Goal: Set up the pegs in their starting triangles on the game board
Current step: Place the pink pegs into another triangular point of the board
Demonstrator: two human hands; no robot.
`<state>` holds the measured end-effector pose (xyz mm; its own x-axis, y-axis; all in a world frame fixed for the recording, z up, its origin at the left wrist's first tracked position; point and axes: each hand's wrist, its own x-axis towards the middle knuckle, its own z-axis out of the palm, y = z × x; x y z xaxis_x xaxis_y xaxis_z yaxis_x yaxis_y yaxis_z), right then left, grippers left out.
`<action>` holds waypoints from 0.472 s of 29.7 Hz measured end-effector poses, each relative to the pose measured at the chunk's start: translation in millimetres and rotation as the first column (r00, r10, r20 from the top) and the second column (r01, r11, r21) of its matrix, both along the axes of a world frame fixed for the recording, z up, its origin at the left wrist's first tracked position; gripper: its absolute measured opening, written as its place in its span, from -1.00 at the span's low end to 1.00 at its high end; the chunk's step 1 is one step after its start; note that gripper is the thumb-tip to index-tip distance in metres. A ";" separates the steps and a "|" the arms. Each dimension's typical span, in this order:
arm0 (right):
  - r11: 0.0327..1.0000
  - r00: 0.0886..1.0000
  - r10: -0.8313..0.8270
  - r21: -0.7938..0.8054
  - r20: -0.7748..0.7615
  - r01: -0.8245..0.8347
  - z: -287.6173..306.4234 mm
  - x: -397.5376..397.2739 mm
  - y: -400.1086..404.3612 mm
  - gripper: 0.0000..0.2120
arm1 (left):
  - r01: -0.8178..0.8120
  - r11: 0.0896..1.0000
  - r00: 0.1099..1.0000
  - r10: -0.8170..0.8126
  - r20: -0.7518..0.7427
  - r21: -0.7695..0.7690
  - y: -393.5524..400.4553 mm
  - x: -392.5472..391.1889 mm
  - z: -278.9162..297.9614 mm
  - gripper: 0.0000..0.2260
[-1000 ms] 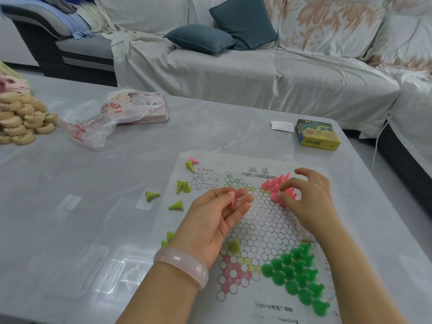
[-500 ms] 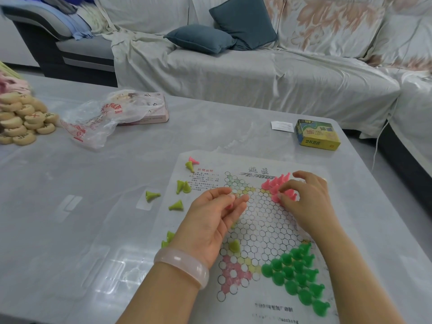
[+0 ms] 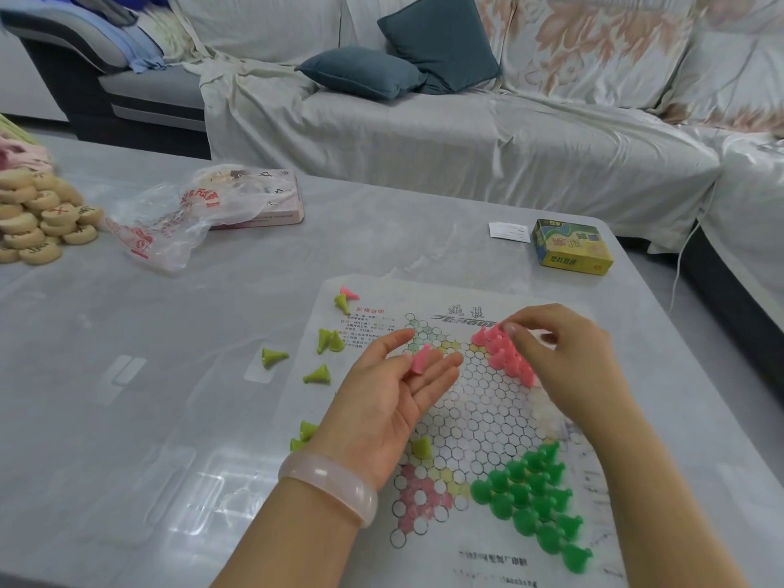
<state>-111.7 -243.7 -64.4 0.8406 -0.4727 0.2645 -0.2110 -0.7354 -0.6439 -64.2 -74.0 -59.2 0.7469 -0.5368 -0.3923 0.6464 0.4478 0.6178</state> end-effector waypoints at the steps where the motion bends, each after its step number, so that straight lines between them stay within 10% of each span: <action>1: 0.995 0.998 0.068 0.074 0.010 -0.069 6.1 -0.9 9.1 -0.90 | 0.009 1.000 1.000 -0.009 0.015 0.010 -0.2 -0.9 0.2 -0.76; 14: 0.933 0.944 0.331 0.151 0.007 -0.328 7.4 4.2 47.2 -0.89 | 0.049 0.989 0.980 -0.075 0.185 0.142 -2.3 -8.5 -1.7 -0.78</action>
